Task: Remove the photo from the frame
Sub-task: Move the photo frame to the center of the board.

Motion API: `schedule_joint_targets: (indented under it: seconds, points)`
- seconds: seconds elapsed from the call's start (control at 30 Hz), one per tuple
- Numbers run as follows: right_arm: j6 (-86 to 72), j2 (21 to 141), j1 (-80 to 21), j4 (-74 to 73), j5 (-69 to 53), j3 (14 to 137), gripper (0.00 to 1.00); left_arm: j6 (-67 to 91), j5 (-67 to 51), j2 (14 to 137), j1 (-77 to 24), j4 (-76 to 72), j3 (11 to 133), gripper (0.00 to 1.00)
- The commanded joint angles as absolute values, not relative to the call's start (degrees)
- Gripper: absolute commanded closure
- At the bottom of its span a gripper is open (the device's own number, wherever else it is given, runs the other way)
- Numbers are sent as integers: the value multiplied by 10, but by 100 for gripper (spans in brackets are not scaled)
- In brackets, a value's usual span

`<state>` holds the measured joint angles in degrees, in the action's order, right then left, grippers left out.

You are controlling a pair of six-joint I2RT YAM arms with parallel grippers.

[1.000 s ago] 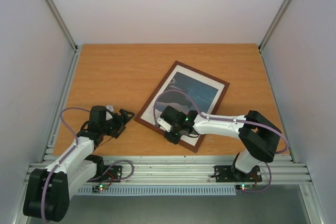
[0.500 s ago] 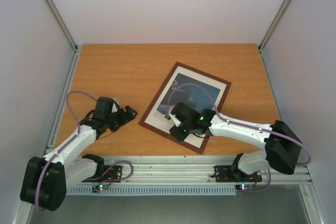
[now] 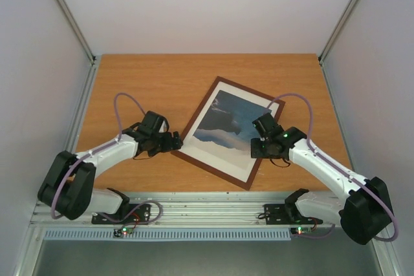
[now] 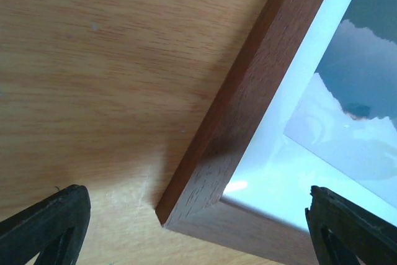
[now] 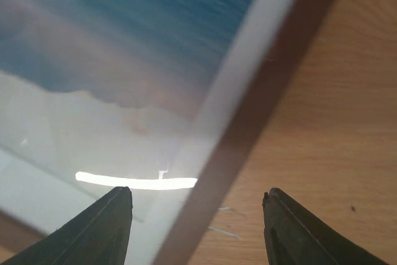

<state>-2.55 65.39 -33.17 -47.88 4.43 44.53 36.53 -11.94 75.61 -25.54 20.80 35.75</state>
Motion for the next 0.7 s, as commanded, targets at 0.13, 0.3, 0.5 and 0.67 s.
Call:
schedule_joint_targets:
  seconds: [0.13,0.3,0.5,0.67]
  points:
    - [-94,680,-238,-432,18,401,43,332,-120,810,-273,188,375,5]
    - [-98,727,-212,-367,-41,376,46,332,-135,815,-276,177,366,5]
    - [-92,765,-203,-322,-60,371,55,338,-150,822,-281,158,348,5]
    - [-59,810,-201,-324,-58,395,64,343,-166,812,-285,154,336,7]
